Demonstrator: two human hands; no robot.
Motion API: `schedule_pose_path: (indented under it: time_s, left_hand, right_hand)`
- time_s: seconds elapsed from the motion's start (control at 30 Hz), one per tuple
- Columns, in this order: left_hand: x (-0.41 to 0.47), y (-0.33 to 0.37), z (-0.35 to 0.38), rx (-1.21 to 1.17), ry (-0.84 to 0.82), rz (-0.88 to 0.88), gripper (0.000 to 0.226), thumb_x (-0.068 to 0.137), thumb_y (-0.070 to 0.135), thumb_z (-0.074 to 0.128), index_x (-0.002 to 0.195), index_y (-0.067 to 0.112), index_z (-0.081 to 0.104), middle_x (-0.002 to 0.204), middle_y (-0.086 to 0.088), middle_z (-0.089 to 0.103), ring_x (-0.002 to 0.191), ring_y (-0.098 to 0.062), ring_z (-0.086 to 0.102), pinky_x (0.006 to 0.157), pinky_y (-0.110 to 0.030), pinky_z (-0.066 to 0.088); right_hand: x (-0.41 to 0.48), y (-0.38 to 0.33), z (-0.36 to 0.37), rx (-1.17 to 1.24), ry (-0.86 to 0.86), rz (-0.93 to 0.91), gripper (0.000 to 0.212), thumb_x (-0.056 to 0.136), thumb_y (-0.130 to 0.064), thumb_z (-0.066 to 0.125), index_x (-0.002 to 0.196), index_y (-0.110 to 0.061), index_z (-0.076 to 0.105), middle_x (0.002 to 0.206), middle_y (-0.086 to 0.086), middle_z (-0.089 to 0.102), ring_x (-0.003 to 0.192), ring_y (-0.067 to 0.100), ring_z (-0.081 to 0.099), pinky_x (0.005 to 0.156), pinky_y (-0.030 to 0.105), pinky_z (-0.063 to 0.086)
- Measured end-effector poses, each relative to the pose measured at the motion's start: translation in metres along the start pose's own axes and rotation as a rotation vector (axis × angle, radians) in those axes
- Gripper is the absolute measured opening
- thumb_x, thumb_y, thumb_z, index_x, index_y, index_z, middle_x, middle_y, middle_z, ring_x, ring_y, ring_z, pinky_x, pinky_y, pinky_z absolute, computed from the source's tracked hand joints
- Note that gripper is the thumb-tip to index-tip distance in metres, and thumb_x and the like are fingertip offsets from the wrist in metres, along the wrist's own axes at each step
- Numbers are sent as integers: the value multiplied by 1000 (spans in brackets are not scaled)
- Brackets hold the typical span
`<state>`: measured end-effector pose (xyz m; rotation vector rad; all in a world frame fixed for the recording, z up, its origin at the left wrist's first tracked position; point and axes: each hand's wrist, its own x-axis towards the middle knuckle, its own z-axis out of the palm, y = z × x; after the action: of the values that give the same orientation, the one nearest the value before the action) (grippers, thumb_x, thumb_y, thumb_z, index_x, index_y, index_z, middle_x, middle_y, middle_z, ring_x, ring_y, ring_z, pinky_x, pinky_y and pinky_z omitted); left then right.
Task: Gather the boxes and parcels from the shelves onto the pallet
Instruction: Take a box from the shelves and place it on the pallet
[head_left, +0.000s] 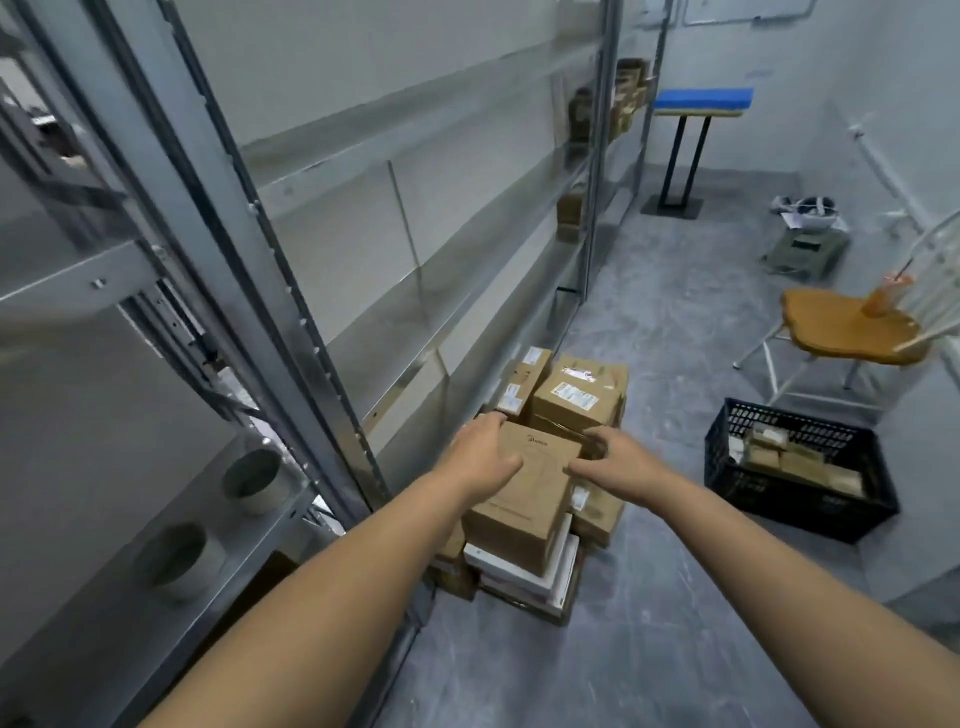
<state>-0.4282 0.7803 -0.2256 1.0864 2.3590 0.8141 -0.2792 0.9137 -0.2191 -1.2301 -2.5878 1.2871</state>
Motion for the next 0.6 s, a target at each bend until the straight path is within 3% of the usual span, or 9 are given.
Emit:
schedule_pose_path:
  time_s: [0.13,0.23,0.33,0.43,0.53,0.6]
  left_hand:
    - [79,8,8,-24,1,-16,58,87,34,63,139,31,37,141,5,47,127,-18,47,89,-30,44]
    - [129,-8,26,-40,-25,-77,60,87,35,64,140,27,38,143,3,46,130,-19,46,97,-33,42]
    - [180,-48,57,-53,-98,-155,59,89,32,64,141,23,37,143,2,45,129,-18,46,102,-35,44]
    - [226,-107,103,-137,-126,-262,53,92,27,62,139,21,39,139,0,48,124,-17,49,94,-28,44]
    - [255,-169,155,-143,-152,-384,65,91,26,62,146,16,30,148,-4,38,133,-23,43,106,-45,43]
    - [271,-204,182,-153,-175,-451,74,89,25,65,149,16,24,153,-3,31,139,-24,35,110,-48,38]
  right_hand:
    - [80,-10,-24,58,0,-35,73,82,-39,70,144,-14,40,145,8,47,122,22,51,95,31,40]
    - [135,-8,-21,110,25,-29,65,84,-35,67,142,-15,43,143,5,49,122,19,50,95,28,40]
    - [194,22,9,95,12,30,68,84,-37,66,143,-15,41,145,6,46,129,23,47,106,38,41]
    - [258,75,49,105,-27,131,59,84,-37,68,135,-12,50,134,9,55,121,26,54,101,44,46]
    - [307,126,96,193,-65,266,66,83,-39,70,138,-10,47,137,12,51,125,29,51,105,47,43]
    - [330,153,127,269,-90,332,68,81,-40,73,137,-12,46,136,11,52,125,30,50,104,51,43]
